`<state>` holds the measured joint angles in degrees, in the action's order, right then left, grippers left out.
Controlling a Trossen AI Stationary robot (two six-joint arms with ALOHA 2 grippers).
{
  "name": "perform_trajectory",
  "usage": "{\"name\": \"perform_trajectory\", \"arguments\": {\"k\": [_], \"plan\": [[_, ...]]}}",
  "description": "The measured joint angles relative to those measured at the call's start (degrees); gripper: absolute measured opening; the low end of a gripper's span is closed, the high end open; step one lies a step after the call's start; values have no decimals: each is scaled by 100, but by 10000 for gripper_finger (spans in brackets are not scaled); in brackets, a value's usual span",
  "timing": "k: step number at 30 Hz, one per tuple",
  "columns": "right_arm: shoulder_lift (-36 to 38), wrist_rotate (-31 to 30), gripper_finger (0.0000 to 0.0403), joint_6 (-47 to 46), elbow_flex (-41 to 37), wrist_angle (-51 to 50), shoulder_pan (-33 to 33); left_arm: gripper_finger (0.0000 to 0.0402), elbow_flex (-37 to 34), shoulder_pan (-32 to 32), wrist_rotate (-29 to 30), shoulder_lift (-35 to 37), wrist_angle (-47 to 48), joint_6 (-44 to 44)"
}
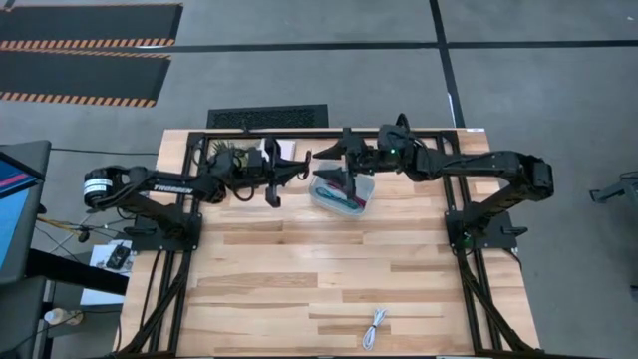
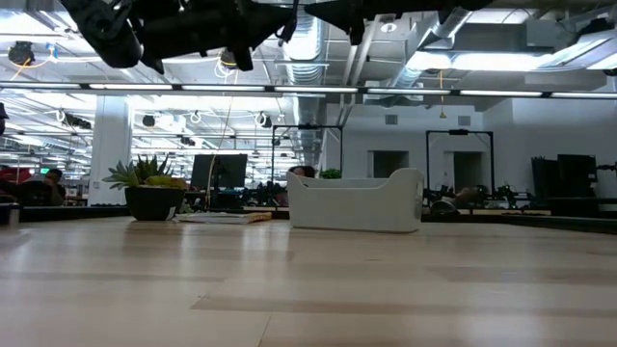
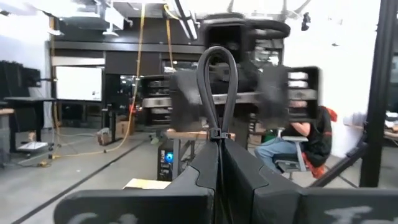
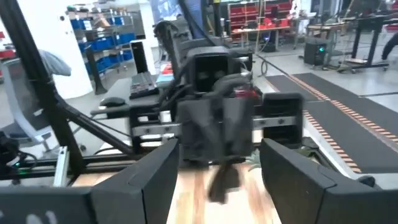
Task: Pick and place USB-C Cables
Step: Put the black charger cable into the gray bin
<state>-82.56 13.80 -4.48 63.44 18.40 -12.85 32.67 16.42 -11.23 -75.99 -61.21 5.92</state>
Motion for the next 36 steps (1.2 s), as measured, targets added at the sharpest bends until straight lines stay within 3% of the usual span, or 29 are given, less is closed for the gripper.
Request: {"name": "perform_trajectory", "arguments": {"k": [13,23,36], "plan": [[-2,-8,252,-152,0,184,82,0,0,-367,315,0,48,82],[-124,-45,288,25,0,23,-34,0,0,-371,380,0,247,-9],[-118,-338,291,-5,2,429,-116,0,2,-369,426,0,284,-75]]}}
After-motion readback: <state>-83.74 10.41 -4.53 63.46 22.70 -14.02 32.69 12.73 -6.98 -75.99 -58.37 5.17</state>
